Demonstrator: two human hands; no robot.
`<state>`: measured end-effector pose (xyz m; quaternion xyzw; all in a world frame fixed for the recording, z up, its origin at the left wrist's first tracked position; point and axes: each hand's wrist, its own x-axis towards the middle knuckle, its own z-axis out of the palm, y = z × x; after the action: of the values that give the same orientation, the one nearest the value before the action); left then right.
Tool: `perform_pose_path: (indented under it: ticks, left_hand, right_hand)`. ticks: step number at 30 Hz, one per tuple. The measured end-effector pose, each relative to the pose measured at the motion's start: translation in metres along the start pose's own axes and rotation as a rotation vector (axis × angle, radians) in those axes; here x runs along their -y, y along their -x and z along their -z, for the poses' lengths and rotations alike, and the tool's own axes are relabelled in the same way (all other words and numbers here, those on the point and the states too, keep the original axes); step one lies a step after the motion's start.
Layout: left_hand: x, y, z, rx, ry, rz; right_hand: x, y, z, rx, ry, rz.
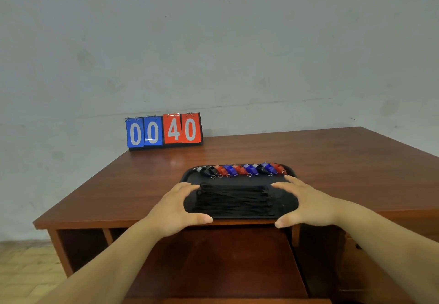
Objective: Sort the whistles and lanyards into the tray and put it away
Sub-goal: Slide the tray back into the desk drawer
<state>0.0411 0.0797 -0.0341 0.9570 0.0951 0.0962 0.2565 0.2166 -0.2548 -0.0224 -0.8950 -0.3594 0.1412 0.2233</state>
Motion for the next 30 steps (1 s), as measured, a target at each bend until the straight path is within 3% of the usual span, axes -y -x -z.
perform_pose_path:
  ticks: [9,16,30]
  left_hand:
    - [-0.002,0.044,0.014,-0.128,0.113,-0.013]
    - [0.001,0.107,0.033,-0.177,0.103,0.028]
    - [-0.001,0.228,0.046,-0.123,0.073,0.099]
  right_hand:
    - [0.029,0.036,-0.007,-0.073,-0.099,0.070]
    - [0.073,0.082,-0.018,-0.072,-0.025,0.115]
    - [0.117,0.170,-0.064,0.068,0.000,0.109]
